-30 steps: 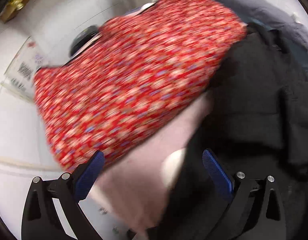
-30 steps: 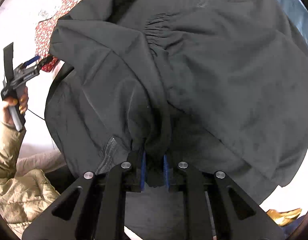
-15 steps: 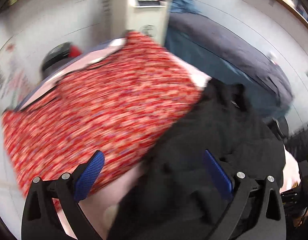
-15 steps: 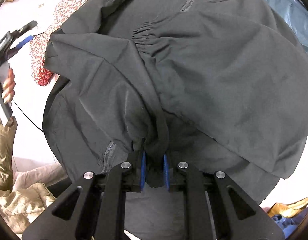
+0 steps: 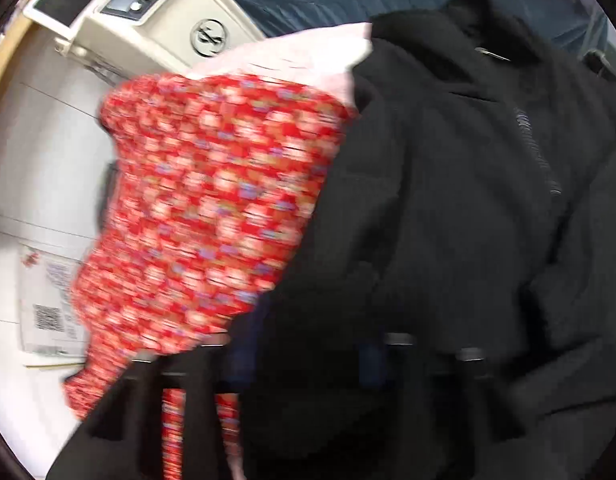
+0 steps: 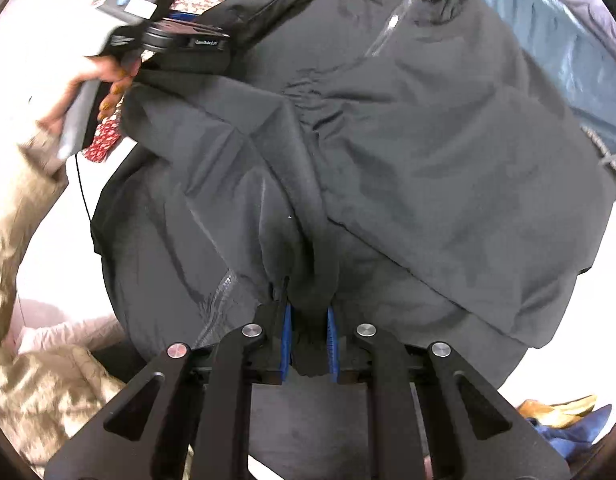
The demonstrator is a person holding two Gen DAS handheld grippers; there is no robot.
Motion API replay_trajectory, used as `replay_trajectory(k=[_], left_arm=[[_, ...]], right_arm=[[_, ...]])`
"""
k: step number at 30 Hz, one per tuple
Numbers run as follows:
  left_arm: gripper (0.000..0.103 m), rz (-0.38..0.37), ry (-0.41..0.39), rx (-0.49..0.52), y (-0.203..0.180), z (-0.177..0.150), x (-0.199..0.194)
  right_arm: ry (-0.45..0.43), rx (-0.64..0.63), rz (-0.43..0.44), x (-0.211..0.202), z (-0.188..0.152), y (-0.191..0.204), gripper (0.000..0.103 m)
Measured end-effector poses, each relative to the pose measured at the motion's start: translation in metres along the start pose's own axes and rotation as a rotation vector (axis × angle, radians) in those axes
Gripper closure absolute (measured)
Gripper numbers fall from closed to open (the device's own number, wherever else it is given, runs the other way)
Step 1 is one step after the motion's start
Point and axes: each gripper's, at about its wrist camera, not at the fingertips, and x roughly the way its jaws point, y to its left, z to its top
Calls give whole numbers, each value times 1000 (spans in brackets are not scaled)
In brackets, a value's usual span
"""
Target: Fold large clothes
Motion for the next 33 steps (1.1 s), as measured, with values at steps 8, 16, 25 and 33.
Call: replay_trajectory(k=[8,16,25,33], left_arm=[[92,-98,-7,-294,107,24,9],[88,-472,47,-662,173,15,43],[13,-535,-237,-987,277,-46,8],[13,-500,-305,-624,206,-45,-49]], right_arm=[[-128,14,-183,-48,31,-44,88],[-40,61,-421,9,73,-95,41],[-213,378,-484,2,49,-142,16],[-393,446,-407,-18,10,-97,16]])
